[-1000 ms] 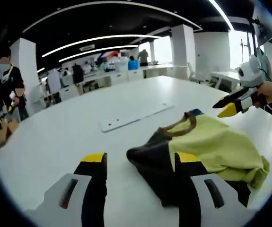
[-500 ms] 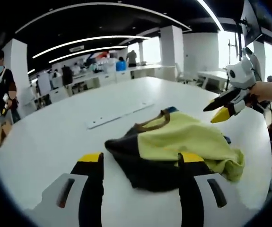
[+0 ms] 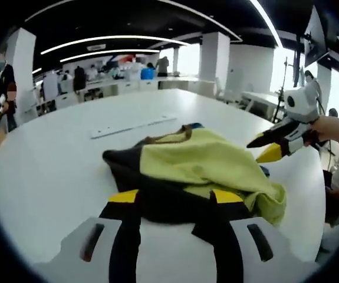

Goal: Fold the garment on the visible template until the final outline fits inside the template.

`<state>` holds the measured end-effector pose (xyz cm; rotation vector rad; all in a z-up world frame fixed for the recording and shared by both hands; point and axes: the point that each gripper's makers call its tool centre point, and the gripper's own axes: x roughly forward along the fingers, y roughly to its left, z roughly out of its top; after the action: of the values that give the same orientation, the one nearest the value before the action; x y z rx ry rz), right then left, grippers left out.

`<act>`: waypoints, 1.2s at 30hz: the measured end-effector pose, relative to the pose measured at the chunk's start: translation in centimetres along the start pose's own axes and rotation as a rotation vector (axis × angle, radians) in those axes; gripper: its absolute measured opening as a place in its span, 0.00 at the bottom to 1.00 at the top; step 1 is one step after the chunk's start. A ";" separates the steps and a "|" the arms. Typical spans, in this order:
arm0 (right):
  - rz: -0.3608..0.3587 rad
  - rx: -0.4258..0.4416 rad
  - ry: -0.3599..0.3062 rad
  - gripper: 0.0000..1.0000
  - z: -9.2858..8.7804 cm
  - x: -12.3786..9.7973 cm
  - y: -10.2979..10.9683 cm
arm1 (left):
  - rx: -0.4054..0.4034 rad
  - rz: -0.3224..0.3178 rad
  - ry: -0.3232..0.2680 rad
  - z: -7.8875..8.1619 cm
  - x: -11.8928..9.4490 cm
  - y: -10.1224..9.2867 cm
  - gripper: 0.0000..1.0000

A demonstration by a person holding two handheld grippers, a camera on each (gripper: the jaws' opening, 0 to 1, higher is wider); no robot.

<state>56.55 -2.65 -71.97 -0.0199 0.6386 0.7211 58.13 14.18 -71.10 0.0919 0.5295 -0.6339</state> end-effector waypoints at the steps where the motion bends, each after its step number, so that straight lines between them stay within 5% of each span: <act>1: 0.001 0.002 0.000 0.33 -0.1 0.0 0.0 | -0.003 -0.002 0.005 -0.3 0.1 -0.1 0.38; 6: -0.014 0.003 0.023 0.24 -1.4 0.1 0.0 | -0.071 -0.018 0.040 -1.9 0.6 -1.2 0.32; 23: -0.040 0.028 0.041 0.06 -2.7 0.4 0.1 | -0.156 -0.071 0.075 -2.9 1.5 -3.4 0.10; 36: -0.068 0.025 0.045 0.00 -3.1 0.4 0.0 | -0.075 -0.036 0.103 -3.2 1.7 -3.4 0.00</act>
<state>55.09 -3.12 -74.72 -0.0345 0.6871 0.6488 55.84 11.34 -74.46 0.0450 0.6551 -0.6460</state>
